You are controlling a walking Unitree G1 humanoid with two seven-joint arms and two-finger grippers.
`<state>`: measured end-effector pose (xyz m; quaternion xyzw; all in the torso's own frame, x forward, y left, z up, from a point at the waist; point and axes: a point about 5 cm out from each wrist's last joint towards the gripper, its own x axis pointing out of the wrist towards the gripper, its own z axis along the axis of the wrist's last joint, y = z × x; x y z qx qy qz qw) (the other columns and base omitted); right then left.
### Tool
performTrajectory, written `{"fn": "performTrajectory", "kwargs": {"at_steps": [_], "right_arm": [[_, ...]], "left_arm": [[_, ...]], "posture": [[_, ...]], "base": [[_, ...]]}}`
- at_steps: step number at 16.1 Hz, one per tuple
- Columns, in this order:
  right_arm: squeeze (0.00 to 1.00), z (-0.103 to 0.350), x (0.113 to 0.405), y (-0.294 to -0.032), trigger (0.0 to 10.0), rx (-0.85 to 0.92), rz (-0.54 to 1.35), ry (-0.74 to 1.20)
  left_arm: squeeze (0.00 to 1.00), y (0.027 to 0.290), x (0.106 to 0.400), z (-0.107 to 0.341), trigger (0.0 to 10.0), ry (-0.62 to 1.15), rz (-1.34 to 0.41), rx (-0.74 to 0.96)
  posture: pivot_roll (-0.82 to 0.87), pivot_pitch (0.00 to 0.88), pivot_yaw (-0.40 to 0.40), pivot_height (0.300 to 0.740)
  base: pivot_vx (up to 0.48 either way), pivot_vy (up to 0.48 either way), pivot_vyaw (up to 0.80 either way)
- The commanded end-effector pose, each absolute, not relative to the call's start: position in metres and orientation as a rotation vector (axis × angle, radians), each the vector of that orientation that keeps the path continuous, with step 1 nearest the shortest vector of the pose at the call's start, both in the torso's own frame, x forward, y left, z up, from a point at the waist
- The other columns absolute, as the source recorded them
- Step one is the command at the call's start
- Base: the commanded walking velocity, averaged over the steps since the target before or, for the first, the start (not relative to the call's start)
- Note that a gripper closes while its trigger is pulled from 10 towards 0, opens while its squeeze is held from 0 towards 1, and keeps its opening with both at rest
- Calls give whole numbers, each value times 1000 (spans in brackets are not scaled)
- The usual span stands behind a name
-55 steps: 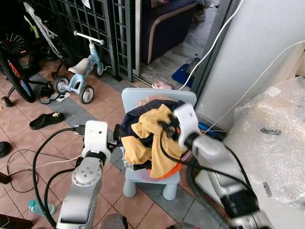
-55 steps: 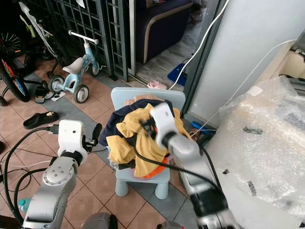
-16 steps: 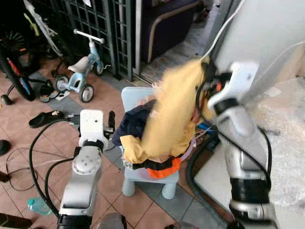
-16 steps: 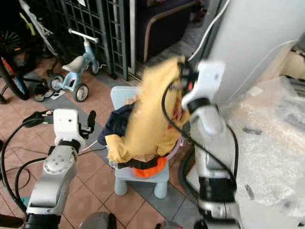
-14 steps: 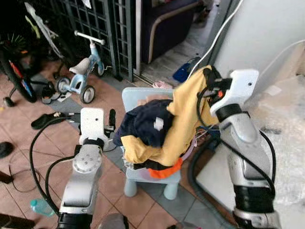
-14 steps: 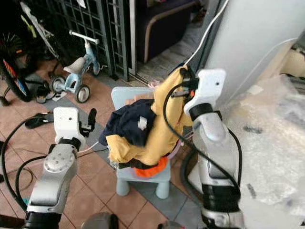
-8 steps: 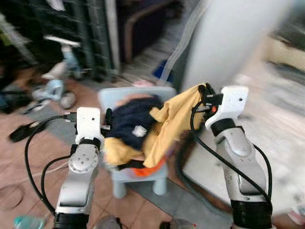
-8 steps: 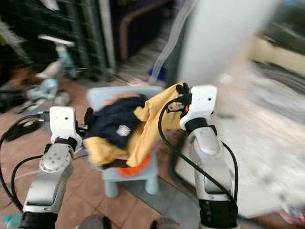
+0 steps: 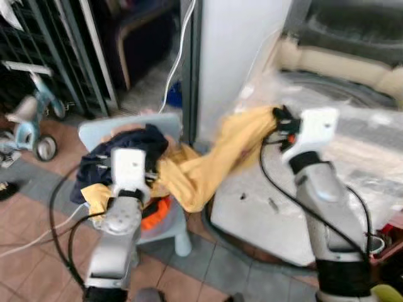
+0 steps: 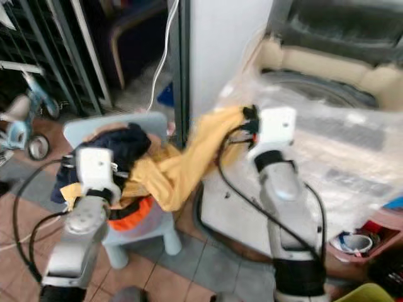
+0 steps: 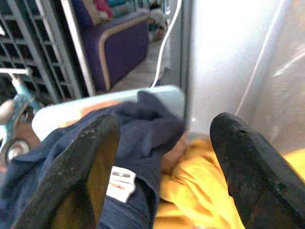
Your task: Clothes washing
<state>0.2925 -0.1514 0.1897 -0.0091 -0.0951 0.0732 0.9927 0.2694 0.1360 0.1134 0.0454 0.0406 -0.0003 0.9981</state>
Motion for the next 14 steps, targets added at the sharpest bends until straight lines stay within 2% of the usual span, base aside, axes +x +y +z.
{"fn": "performTrajectory", "kwargs": {"at_steps": [1, 9, 14], "right_arm": [[0, 197, 292, -147, 10000, -14, 154, -221], [0, 190, 291, -152, 10000, -28, 129, -206], [0, 214, 308, -167, 10000, -88, 84, -294]], "left_arm": [[0, 143, 269, 115, 10000, 77, 15, 106], [0, 142, 272, 119, 10000, 54, 14, 54], [0, 143, 272, 120, 10000, 42, -8, 25]], "posture": [[-25, 0, -11, 740], [-37, 0, 1, 740], [-37, 0, 2, 740]], "base": [[0, -247, 0], [0, 0, 0], [52, 0, 0]]}}
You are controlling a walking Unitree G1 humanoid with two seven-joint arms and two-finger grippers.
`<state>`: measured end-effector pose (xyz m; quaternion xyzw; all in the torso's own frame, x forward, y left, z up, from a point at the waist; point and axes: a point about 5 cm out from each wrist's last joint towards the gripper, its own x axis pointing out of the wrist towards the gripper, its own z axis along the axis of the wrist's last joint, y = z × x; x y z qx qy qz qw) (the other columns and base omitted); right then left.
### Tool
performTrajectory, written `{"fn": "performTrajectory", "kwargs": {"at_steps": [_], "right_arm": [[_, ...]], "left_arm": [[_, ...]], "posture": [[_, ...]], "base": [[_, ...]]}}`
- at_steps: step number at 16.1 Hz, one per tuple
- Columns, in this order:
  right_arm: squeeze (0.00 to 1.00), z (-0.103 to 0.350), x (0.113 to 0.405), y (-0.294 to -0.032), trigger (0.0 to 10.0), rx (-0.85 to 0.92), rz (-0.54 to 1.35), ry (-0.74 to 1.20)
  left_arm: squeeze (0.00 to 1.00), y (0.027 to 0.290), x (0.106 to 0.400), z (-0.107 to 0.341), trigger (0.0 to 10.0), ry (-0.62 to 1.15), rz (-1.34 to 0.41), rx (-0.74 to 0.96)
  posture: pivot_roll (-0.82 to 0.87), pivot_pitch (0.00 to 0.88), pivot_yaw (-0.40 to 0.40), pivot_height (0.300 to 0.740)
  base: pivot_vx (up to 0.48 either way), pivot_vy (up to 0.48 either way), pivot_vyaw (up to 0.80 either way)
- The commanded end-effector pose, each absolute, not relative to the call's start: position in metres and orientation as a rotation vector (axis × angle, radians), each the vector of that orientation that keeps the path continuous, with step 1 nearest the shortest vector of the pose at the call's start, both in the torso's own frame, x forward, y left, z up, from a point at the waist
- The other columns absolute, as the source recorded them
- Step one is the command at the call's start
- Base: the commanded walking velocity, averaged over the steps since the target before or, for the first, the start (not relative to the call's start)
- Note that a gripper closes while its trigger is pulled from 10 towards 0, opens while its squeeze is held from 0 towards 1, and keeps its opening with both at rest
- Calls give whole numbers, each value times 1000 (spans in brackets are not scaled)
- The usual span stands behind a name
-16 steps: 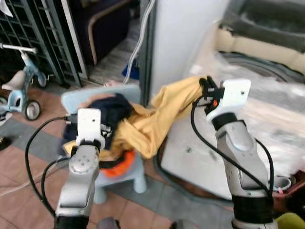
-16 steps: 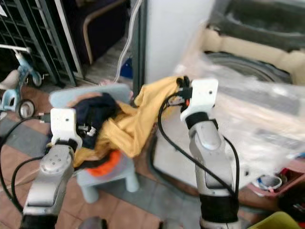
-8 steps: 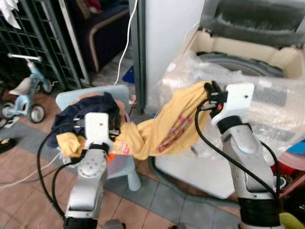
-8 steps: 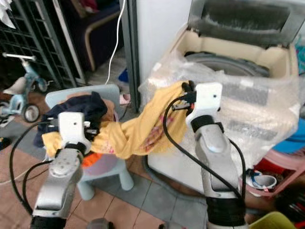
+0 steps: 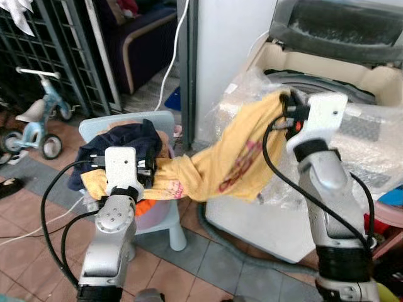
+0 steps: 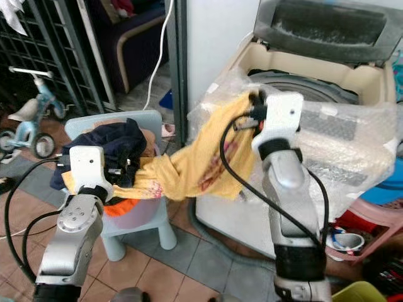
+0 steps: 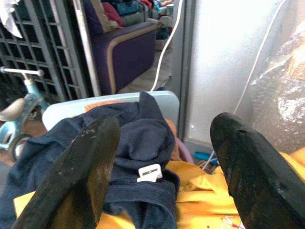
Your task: Clothes washing
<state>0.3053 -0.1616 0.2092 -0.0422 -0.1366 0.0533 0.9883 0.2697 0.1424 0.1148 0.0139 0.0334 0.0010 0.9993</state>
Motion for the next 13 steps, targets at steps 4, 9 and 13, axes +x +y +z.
{"fn": "performTrajectory", "kwargs": {"at_steps": [4, 9, 13], "right_arm": [[0, 216, 311, -168, 10000, -115, 90, -307], [0, 229, 321, -165, 10000, -164, 132, -355], [0, 258, 345, -180, 10000, -210, 114, -414]], "left_arm": [[0, 143, 269, 119, 10000, 50, -8, 7], [0, 141, 269, 119, 10000, 53, -19, 4], [0, 139, 269, 117, 10000, 61, -21, 4]], "posture": [[-35, 0, -1, 740], [-37, 0, -2, 740], [-34, 0, -8, 740]], "base": [[330, 0, 0], [349, 0, 0], [308, 0, -800]]}}
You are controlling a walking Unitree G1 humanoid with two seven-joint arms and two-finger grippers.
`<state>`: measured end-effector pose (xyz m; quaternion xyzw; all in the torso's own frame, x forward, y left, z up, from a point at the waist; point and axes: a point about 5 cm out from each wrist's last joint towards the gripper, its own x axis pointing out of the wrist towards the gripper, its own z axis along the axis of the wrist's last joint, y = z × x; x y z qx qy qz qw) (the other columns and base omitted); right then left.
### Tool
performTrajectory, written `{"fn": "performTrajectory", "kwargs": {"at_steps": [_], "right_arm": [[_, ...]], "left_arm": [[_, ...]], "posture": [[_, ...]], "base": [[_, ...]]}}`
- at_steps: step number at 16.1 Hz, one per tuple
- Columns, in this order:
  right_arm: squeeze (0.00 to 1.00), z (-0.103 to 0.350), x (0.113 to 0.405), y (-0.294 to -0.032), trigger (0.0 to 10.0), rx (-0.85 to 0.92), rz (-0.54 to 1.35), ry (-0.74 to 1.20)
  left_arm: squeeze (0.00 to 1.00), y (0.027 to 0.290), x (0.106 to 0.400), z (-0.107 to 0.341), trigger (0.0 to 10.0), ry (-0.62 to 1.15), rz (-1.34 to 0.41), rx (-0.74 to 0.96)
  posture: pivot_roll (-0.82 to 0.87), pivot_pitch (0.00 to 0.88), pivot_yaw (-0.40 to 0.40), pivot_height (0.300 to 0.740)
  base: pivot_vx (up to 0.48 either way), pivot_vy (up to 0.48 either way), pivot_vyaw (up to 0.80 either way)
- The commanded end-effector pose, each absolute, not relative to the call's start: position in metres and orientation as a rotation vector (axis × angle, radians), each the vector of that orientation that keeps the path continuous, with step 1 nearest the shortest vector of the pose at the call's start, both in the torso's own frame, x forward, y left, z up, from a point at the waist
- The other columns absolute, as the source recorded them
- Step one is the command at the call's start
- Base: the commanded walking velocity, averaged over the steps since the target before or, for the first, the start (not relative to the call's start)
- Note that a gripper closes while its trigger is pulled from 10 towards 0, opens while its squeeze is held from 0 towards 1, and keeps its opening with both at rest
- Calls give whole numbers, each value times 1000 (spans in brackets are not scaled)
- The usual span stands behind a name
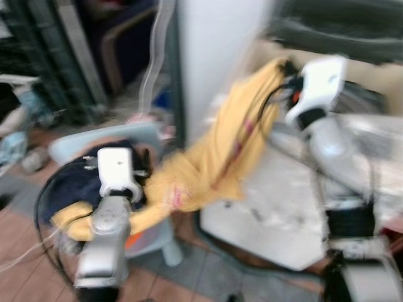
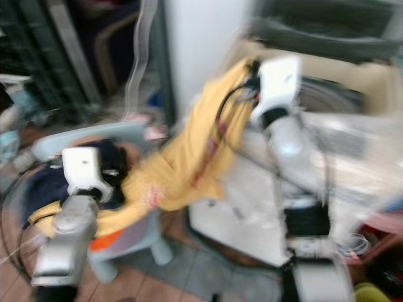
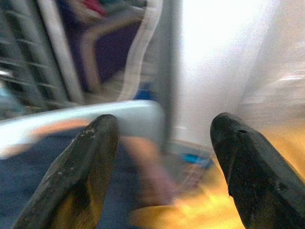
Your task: Clothes washing
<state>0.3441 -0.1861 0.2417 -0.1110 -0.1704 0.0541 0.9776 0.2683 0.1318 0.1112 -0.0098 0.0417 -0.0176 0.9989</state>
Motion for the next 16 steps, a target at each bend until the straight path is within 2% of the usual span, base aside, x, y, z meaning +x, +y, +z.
{"fn": "performTrajectory", "kwargs": {"at_steps": [1, 5, 6, 7, 9, 10, 12, 14, 15, 16], "right_arm": [[0, 266, 350, -184, 10000, -221, 102, -427], [0, 302, 378, -199, 10000, -230, 76, -427], [0, 325, 391, -202, 10000, -282, 90, -425], [0, 366, 395, -210, 10000, -288, 40, -505], [0, 422, 385, -211, 10000, -343, 5, -678], [0, 434, 384, -209, 10000, -358, 19, -701], [0, 419, 393, -203, 10000, -360, 80, -635], [0, 369, 404, -189, 10000, -361, 225, -521], [0, 361, 405, -186, 10000, -360, 248, -512], [0, 334, 404, -175, 10000, -321, 361, -483]], "left_arm": [[0, 139, 270, 116, 10000, 65, -16, 2], [0, 136, 269, 113, 10000, 80, -17, -1], [0, 135, 270, 114, 10000, 79, -19, -1], [0, 133, 271, 114, 10000, 78, -27, -1], [0, 133, 271, 113, 10000, 79, -25, -6], [0, 132, 270, 113, 10000, 78, -19, -10], [0, 131, 269, 114, 10000, 72, -13, -11], [0, 137, 265, 115, 10000, 63, 15, -17], [0, 139, 265, 114, 10000, 69, 25, -18], [0, 143, 264, 112, 10000, 77, 46, 3]], "posture": [[-32, 0, -10, 740], [-33, 0, -14, 740], [-38, 0, -14, 740], [-38, 0, -17, 740], [-43, 0, -23, 740], [-42, 0, -29, 740], [-34, 0, -42, 740], [-21, 0, -46, 740], [-21, 0, -46, 740], [-23, 0, -39, 740]], "base": [[0, 0, -800], [0, 0, -800], [0, 0, -800], [0, 0, -800], [0, 0, -800], [0, 0, -656], [0, 0, 0], [0, 0, 0], [0, 0, 0], [0, 0, 0]]}}
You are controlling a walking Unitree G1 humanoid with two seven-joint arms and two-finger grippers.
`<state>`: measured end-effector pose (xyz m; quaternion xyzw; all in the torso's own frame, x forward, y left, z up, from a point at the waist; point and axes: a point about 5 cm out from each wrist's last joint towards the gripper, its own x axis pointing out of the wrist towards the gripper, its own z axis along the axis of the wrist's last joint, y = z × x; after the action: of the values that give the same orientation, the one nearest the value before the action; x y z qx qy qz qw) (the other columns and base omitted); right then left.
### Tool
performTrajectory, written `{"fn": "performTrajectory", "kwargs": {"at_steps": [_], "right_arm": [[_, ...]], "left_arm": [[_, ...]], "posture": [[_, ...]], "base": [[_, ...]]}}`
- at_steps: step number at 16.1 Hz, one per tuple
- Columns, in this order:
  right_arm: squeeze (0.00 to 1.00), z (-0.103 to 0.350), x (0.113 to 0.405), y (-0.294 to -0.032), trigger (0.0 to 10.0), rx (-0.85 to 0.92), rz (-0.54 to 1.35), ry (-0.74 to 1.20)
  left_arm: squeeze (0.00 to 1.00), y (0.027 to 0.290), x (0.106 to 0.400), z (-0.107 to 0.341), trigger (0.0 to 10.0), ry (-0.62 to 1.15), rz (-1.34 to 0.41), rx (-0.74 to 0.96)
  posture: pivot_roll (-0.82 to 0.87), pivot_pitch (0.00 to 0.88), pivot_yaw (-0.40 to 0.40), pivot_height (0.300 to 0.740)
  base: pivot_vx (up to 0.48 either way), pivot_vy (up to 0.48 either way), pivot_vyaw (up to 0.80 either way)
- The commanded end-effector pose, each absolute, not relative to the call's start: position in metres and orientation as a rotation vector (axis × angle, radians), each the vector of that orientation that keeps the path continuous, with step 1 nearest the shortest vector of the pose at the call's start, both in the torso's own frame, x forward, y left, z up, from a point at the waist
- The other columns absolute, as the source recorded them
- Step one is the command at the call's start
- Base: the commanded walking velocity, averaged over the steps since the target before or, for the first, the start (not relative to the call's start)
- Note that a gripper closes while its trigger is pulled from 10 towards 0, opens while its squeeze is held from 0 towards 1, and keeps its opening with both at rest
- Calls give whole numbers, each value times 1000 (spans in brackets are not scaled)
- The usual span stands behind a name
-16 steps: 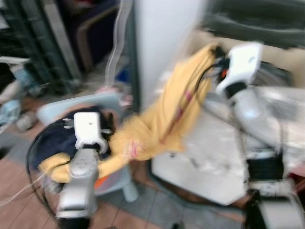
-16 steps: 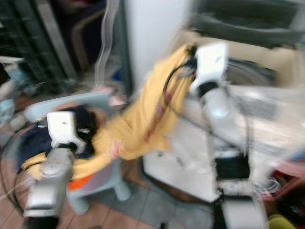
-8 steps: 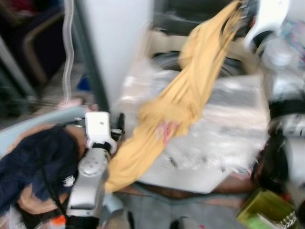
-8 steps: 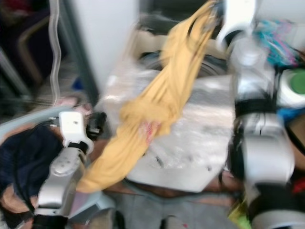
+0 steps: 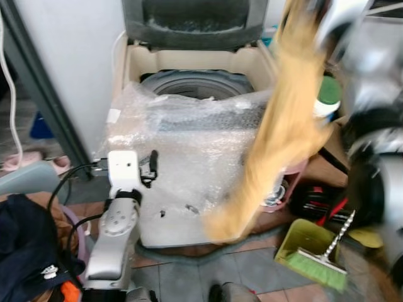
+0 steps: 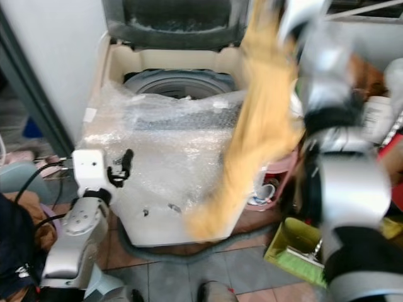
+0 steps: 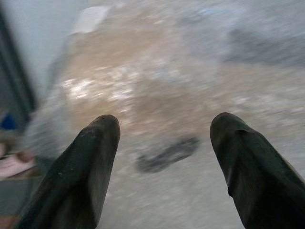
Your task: Clothes washing
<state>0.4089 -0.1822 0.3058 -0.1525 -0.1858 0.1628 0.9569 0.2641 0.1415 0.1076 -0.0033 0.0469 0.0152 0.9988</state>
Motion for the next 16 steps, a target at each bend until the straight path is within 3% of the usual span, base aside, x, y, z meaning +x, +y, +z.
{"fn": "performTrajectory", "kwargs": {"at_steps": [1, 6, 16], "right_arm": [[0, 319, 401, -168, 10000, -298, 423, -472], [0, 305, 379, -164, 10000, -220, 464, -541], [0, 320, 370, -150, 10000, -280, 574, -577]], "left_arm": [[0, 144, 264, 111, 10000, 80, 45, 8], [0, 141, 268, 114, 10000, 65, 14, 9], [0, 148, 266, 109, 10000, 101, 52, -18]], "posture": [[-25, 0, -37, 740], [-41, 0, -22, 740], [-36, 0, -20, 740]], "base": [[0, 0, 0], [0, 0, 0], [214, 0, 632]]}}
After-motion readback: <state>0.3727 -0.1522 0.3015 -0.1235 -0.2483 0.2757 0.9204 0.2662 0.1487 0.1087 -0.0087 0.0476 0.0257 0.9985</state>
